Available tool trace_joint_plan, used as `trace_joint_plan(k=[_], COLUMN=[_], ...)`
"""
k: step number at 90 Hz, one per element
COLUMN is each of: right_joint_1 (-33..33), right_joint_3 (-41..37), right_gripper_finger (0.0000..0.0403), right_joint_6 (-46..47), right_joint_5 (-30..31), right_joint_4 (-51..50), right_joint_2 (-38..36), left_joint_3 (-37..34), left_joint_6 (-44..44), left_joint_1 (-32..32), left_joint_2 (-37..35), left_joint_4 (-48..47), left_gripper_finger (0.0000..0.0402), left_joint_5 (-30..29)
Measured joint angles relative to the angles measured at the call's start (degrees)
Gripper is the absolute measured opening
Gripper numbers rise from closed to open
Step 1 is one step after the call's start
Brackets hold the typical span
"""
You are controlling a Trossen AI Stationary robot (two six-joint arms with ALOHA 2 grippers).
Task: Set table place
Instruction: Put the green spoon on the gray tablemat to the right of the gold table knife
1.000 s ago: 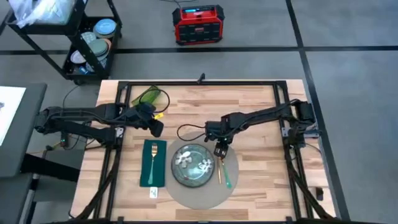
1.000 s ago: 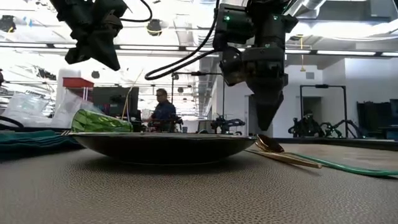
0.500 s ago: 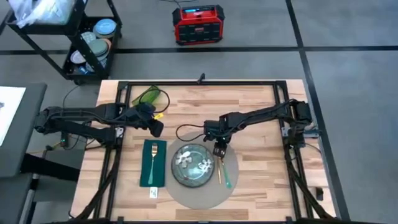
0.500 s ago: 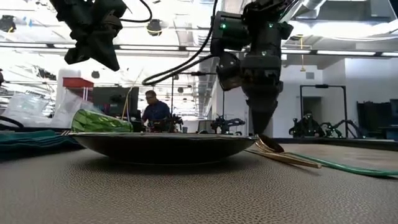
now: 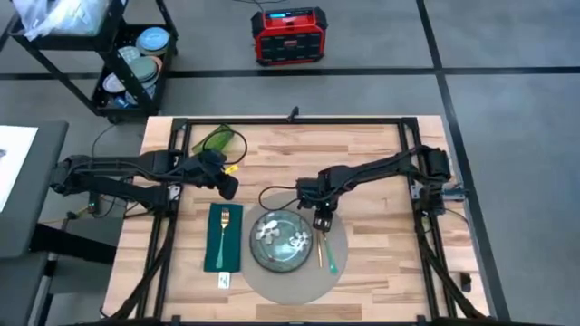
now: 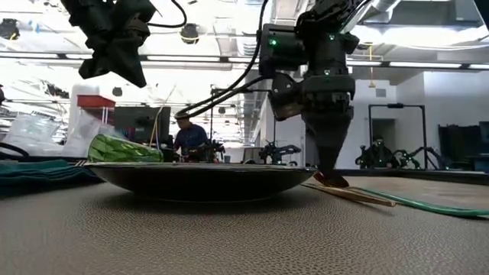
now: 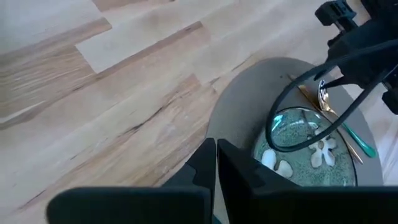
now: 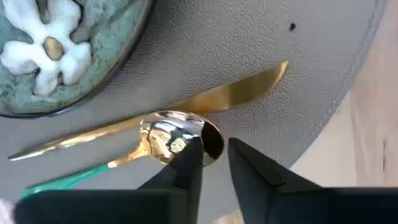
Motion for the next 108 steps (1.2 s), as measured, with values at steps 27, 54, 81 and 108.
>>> trace_joint_plan(k=[27, 54, 81, 108], right_joint_1=[-0.03, -0.74, -2.04, -3.43], right_joint_3=[0.01, 0.02, 0.02, 0.02], right_gripper_finger=[0.0002, 0.0000, 0.0000, 0.0000], right_joint_6=[-0.12, -0.03, 0.31, 0.35], right_joint_5=[0.31, 2.64, 3.82, 4.21], right_joint_4=[-0.19, -4.39, -4.82, -6.54], right_joint_2=[0.00, 0.00, 0.00, 0.00], left_joint_3=[0.00, 0.00, 0.00, 0.00], left_joint_6=[0.00, 0.00, 0.00, 0.57], left_joint_1=[-0.01, 0.00, 0.01, -0.01], left_joint_2=[0.00, 0.00, 0.00, 0.00], left_joint_4=[-0.04, -0.04, -0.04, -0.04], left_gripper_finger=[0.0000, 0.0000, 0.0000, 0.0000], left_joint_5=[-0.35, -0.60, -0.92, -1.03])
